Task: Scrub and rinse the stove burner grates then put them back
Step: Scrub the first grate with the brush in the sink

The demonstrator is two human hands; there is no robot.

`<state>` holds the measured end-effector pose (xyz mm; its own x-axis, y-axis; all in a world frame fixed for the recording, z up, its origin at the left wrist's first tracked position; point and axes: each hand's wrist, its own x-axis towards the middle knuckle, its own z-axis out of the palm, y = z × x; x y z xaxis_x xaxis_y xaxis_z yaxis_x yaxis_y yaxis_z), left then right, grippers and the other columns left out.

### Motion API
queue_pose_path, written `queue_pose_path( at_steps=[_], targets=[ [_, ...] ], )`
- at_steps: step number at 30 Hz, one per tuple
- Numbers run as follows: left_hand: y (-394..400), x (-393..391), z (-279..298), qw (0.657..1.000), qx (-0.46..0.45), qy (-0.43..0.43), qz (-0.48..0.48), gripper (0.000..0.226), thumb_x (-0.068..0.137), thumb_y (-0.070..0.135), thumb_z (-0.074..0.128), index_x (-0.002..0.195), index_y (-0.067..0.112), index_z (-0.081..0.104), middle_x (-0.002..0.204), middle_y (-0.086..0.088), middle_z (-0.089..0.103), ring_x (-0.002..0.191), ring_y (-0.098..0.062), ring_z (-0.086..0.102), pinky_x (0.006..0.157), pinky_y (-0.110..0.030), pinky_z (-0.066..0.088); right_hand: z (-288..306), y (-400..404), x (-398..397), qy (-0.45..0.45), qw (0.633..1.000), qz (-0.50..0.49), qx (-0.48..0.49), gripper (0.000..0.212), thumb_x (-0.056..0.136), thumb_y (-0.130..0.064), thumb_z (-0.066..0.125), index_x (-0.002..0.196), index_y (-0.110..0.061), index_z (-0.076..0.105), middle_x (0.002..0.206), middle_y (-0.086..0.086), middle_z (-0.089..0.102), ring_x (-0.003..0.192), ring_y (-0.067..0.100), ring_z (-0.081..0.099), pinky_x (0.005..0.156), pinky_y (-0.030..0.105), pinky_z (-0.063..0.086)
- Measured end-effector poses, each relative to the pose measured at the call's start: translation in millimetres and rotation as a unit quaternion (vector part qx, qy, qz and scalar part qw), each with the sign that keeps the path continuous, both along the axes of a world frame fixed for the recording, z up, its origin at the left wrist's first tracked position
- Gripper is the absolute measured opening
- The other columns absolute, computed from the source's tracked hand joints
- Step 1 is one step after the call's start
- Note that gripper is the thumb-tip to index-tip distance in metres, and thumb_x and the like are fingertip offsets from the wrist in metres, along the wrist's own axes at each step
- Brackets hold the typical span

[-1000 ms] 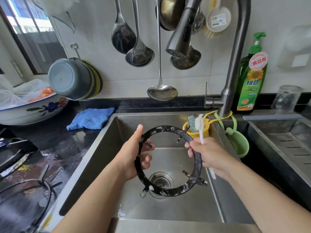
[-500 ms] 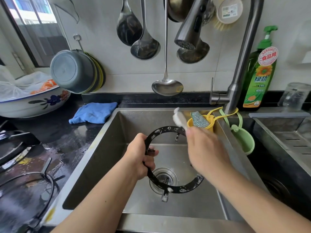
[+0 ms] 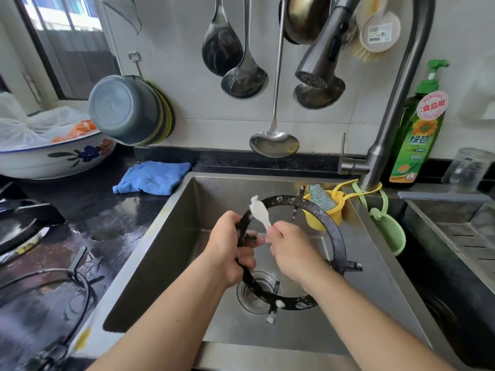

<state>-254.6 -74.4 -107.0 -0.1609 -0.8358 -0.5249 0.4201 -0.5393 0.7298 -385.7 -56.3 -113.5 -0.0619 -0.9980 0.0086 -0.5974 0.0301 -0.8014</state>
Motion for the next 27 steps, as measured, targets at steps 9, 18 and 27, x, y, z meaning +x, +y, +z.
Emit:
queue_pose_path(
  at_steps=[9, 18, 27],
  targets=[
    [0, 3, -2, 0.999, -0.009, -0.029, 0.018, 0.025, 0.09, 0.028, 0.04, 0.078, 0.008, 0.05, 0.086, -0.021, 0.072, 0.036, -0.009, 0.017, 0.038, -0.02, 0.016, -2, -7, -3, -0.009, 0.999, -0.047, 0.007, 0.034, 0.107, -0.03, 0.037, 0.086, -0.014, 0.059, 0.076, 0.002, 0.052, 0.067, 0.019, 0.045, 0.06, 0.032, 0.032],
    [-3, 2, -5, 0.998, -0.011, -0.056, 0.029, 0.026, 0.093, 0.029, 0.039, 0.085, 0.006, 0.049, 0.088, -0.024, 0.072, 0.036, -0.01, 0.016, 0.036, -0.019, 0.018, 0, -10, -5, 0.031, 0.998, -0.061, 0.013, 0.032, 0.107, -0.032, 0.036, 0.09, -0.016, 0.059, 0.085, 0.003, 0.06, 0.077, 0.024, 0.053, 0.064, 0.033, 0.036],
    [-1, 1, -4, 0.998, -0.021, -0.046, 0.04, 0.019, 0.088, 0.024, 0.039, 0.082, 0.01, 0.048, 0.086, -0.024, 0.074, 0.036, -0.011, 0.016, 0.036, -0.019, 0.018, -8, -9, 8, 0.051, 0.998, -0.019, 0.01, 0.033, 0.108, -0.032, 0.035, 0.089, -0.016, 0.057, 0.081, 0.003, 0.056, 0.072, 0.024, 0.051, 0.061, 0.032, 0.035]
  ],
)
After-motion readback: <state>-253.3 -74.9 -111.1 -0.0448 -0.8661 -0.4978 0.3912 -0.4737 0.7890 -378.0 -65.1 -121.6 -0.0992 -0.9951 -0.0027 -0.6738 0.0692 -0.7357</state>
